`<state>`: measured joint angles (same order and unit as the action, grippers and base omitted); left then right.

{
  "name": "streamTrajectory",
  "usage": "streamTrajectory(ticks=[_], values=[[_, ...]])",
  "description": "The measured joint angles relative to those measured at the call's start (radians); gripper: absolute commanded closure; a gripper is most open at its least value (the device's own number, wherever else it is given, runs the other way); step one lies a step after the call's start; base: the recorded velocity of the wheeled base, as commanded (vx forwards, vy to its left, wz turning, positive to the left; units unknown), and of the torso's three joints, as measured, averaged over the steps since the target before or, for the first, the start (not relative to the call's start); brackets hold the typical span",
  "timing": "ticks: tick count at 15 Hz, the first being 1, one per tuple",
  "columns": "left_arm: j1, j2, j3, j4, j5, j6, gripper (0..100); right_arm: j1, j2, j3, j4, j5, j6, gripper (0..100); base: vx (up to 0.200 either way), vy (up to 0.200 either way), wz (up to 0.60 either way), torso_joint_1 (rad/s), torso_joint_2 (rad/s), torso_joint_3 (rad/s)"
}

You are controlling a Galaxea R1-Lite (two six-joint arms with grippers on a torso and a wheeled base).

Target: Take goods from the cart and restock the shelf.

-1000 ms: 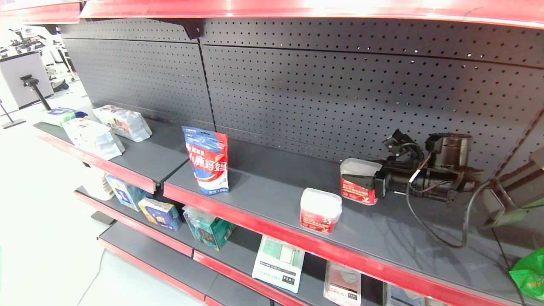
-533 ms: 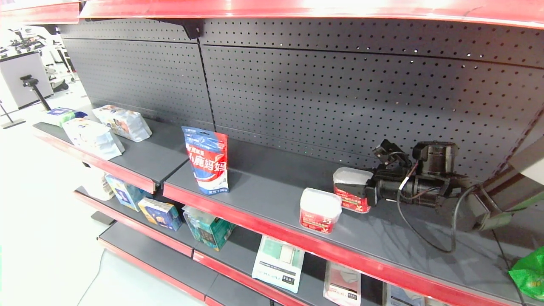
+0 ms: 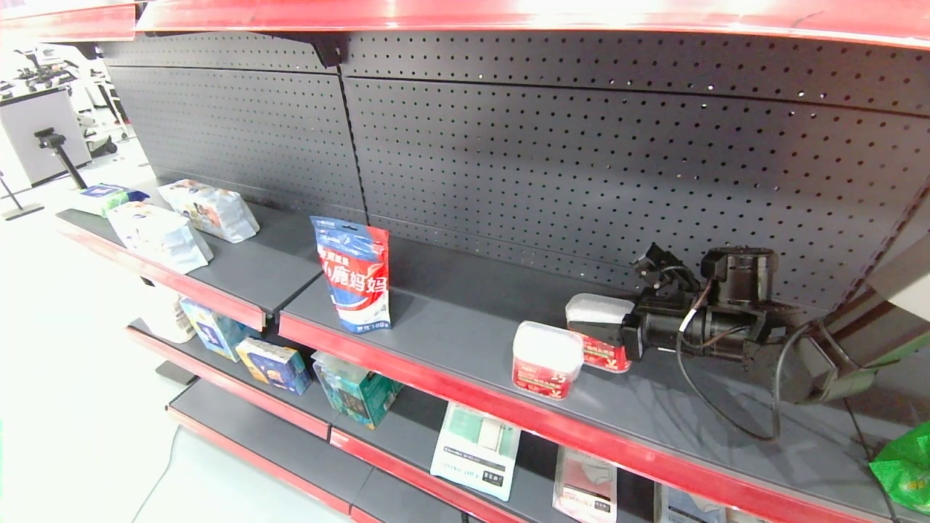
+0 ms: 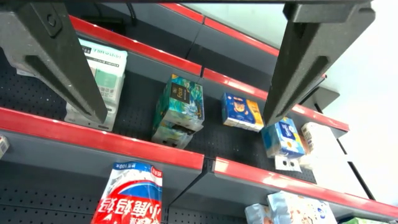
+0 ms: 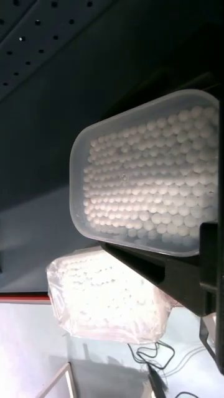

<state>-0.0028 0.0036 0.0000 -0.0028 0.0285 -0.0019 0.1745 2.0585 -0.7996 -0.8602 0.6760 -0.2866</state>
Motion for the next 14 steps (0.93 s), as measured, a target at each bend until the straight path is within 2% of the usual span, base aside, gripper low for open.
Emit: streamTrajectory(ticks=[4,9,12,14], values=[[0.001,0.0,0.0,0.0,0.0,0.0,0,0.002,0.001,-0.02,-0.006,0.0,0.007,100,0.0,0.0,0.0,0.0,0.0,0.0],[0.0,0.0,0.0,0.0,0.0,0.0,0,-0.037,0.066,-0.14,-0.048,0.009,0.004,100,0.0,0.0,0.0,0.0,0.0,0.0],[0.001,0.0,0.0,0.0,0.0,0.001,0,-0.042,0.117,-0.166,-0.11,0.051,0.005,100,0.0,0.0,0.0,0.0,0.0,0.0],[0.001,0.0,0.0,0.0,0.0,0.0,0,-0.044,0.143,-0.171,-0.141,0.131,0.006,100,0.0,0.0,0.0,0.0,0.0,0.0]])
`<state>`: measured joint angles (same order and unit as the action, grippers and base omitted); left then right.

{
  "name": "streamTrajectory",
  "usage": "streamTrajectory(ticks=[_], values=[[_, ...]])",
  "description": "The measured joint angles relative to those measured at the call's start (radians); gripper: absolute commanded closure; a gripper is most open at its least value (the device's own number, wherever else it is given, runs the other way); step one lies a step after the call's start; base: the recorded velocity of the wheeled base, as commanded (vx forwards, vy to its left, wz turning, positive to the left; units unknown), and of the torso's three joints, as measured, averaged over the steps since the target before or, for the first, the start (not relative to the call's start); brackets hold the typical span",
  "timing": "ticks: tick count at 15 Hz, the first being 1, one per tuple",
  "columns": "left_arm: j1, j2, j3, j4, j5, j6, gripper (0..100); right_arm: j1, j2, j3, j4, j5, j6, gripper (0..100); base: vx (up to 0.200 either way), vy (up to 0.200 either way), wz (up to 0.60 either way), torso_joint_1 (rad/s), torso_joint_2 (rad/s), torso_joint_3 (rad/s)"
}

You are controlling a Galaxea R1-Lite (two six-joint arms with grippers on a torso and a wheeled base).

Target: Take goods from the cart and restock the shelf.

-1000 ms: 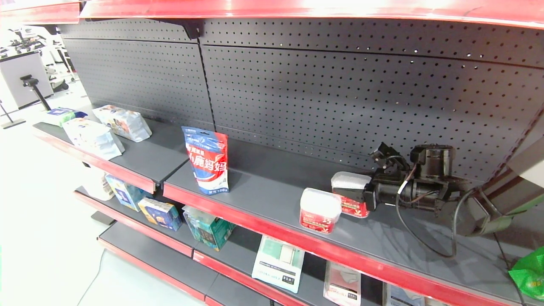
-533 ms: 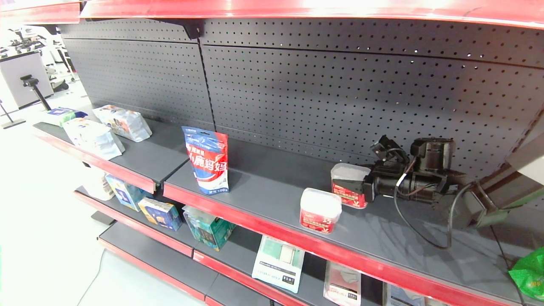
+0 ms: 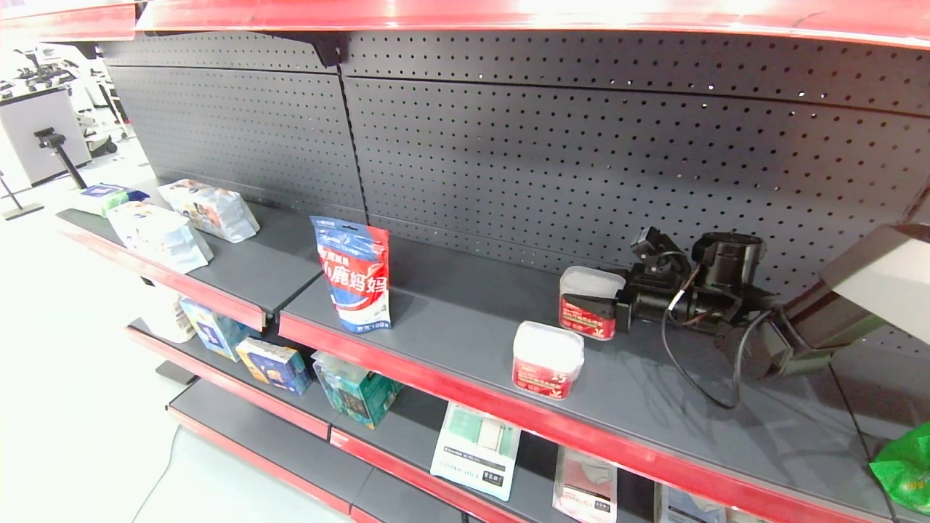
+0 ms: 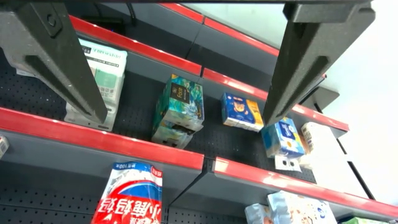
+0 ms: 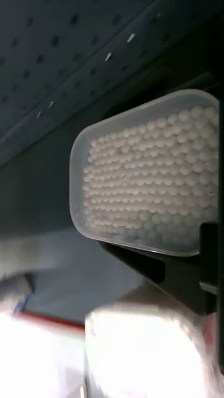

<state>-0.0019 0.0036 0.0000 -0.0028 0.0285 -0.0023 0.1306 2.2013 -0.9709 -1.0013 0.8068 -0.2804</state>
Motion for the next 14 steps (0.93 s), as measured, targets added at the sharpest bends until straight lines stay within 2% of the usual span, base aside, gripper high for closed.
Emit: streamTrajectory(ticks=[4,9,14], values=[[-0.001,0.0,0.0,0.0,0.0,0.001,0,-0.004,0.046,-0.029,-0.061,0.013,-0.005,100,0.0,0.0,0.0,0.0,0.0,0.0],[0.0,0.0,0.0,0.0,0.0,0.001,0,-0.017,0.095,-0.039,-0.062,0.016,-0.086,100,0.0,0.0,0.0,0.0,0.0,0.0],[0.0,0.0,0.0,0.0,0.0,0.001,0,-0.039,0.113,-0.044,-0.062,0.036,-0.098,100,0.0,0.0,0.0,0.0,0.0,0.0]])
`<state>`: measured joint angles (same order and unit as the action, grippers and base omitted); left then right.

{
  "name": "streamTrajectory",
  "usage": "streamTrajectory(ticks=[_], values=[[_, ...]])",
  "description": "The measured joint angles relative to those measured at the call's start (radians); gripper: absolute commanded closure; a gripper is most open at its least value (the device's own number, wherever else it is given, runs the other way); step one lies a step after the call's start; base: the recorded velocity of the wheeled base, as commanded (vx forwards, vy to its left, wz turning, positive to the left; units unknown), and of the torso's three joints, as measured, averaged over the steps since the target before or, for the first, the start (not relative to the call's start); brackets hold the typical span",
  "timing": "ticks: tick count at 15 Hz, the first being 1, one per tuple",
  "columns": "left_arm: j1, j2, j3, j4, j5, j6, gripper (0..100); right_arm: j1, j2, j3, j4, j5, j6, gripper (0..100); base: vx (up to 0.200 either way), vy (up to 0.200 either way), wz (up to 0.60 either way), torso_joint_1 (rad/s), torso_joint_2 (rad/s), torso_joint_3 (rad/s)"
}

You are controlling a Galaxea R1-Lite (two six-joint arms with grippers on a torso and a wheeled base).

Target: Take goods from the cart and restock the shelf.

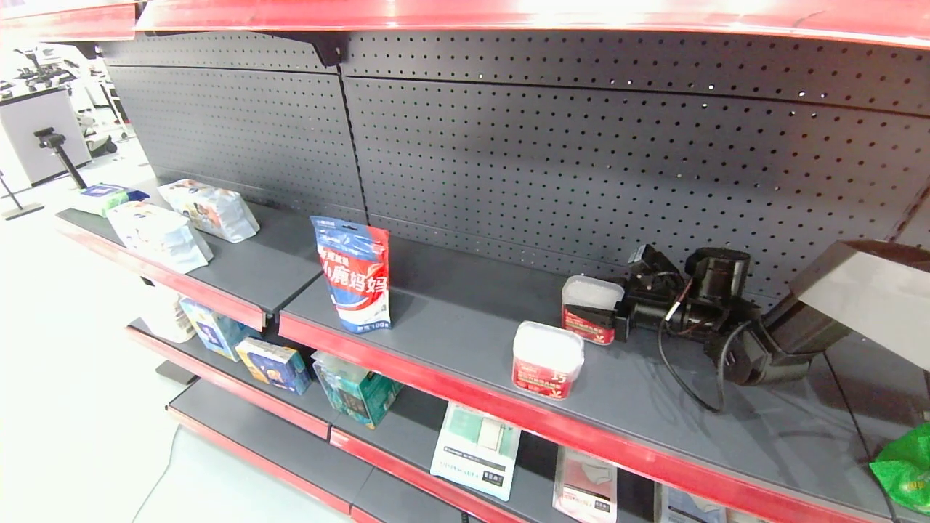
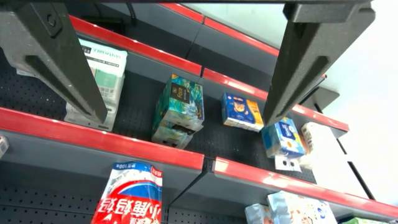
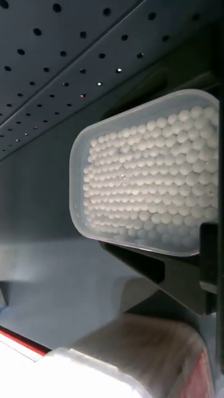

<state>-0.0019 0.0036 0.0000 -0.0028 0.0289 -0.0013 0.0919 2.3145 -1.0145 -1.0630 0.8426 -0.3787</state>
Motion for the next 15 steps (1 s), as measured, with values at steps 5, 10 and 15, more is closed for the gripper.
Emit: streamTrajectory(ticks=[5,10,15], values=[[0.0,0.0,0.0,0.0,0.0,0.0,0,-0.009,0.007,-0.004,0.002,0.037,0.017,100,0.0,0.0,0.0,0.0,0.0,0.0],[-0.001,0.0,0.0,0.0,0.0,0.0,0,0.005,0.021,-0.029,0.001,0.039,0.024,100,0.0,0.0,0.0,0.0,0.0,0.0],[-0.001,0.0,0.0,0.0,0.0,0.0,0,0.001,0.027,-0.017,0.0,0.04,0.011,0,0.0,0.0,0.0,0.0,0.0,0.0]])
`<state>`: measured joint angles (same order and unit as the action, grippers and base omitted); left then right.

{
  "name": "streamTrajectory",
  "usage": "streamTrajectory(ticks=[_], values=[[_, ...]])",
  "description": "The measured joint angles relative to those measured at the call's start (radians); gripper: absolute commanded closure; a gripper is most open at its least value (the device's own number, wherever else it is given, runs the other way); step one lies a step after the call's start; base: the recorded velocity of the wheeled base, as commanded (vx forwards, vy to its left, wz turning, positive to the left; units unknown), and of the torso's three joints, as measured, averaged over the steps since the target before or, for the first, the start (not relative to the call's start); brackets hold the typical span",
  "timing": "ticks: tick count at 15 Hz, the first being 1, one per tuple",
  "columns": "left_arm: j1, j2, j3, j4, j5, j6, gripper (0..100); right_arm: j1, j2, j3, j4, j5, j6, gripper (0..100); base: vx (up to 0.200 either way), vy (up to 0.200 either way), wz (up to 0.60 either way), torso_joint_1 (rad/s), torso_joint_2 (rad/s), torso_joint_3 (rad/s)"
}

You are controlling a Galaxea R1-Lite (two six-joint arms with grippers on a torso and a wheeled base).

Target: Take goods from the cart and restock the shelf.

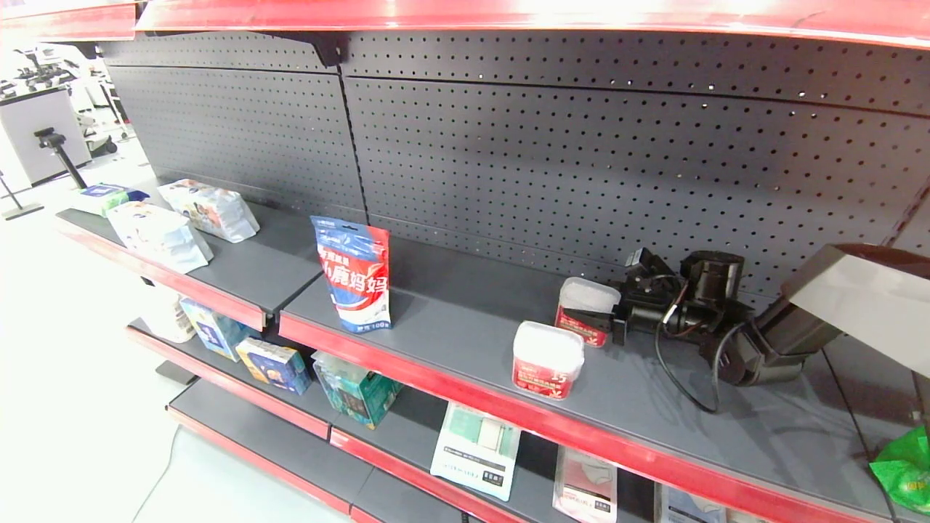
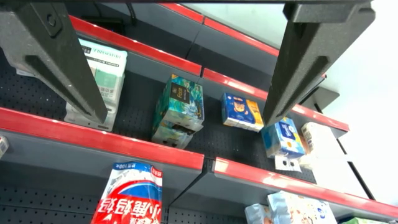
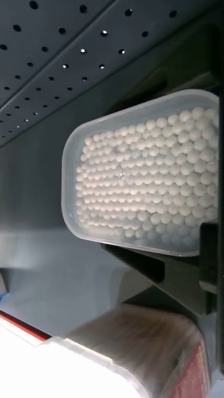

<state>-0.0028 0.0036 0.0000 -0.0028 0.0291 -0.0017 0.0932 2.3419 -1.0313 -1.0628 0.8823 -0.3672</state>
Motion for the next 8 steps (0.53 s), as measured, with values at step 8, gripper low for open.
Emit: streamTrajectory(ticks=[8], values=[[0.001,0.0,0.0,0.0,0.0,0.0,0,-0.003,-0.017,0.031,0.007,-0.001,0.009,0,0.0,0.0,0.0,0.0,0.0,0.0]])
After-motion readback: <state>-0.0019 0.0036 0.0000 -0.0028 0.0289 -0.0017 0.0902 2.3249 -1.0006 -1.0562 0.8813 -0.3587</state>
